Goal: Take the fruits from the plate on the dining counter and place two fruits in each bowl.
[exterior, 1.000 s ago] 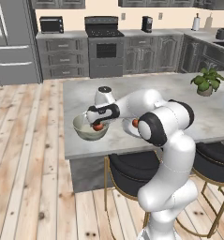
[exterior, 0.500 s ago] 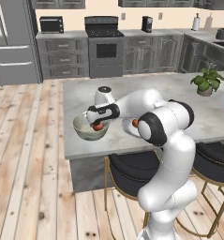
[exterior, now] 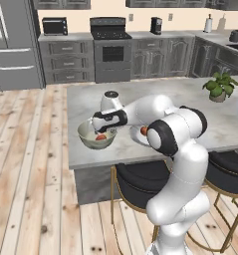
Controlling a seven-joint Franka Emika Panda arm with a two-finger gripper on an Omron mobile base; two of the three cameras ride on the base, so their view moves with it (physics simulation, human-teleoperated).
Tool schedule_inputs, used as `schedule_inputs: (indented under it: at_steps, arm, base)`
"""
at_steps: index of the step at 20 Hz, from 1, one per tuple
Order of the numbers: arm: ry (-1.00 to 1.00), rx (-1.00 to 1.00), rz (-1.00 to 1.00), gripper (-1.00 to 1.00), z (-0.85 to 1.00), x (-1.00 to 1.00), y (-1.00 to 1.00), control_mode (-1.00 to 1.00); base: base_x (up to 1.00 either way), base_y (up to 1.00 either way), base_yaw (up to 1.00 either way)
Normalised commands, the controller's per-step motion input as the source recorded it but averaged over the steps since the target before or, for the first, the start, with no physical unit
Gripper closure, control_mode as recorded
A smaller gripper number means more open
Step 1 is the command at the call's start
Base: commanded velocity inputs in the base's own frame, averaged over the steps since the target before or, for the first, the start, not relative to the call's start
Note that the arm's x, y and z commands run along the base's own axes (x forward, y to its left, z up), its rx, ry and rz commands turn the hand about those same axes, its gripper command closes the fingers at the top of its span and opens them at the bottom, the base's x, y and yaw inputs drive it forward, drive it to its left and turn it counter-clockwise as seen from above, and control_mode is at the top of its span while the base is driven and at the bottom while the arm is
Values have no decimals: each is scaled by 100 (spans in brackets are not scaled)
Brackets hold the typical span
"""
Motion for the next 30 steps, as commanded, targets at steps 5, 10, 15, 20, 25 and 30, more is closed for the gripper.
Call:
schedule_inputs:
  at_steps: [5,10,15,20,25,30]
  arm:
    - [-14,1,1,-100,86,-26,-25,-100]
    - [-2,1,0,-100,69,-94,-94,-100]
    - [0,2,0,-100,49,-71,-100,-100]
    - [0,0,0,-100,0,-26,-100,-100]
    - [0,0,0,-100,-17,-1,-100,-100]
    - [0,-1,-1,-100,-25,20,-92,-100]
  base:
    - [0,0,0]
    - [0,0,0]
    - [0,0,0]
    - [0,0,0]
    - [0,0,0]
    - [0,0,0]
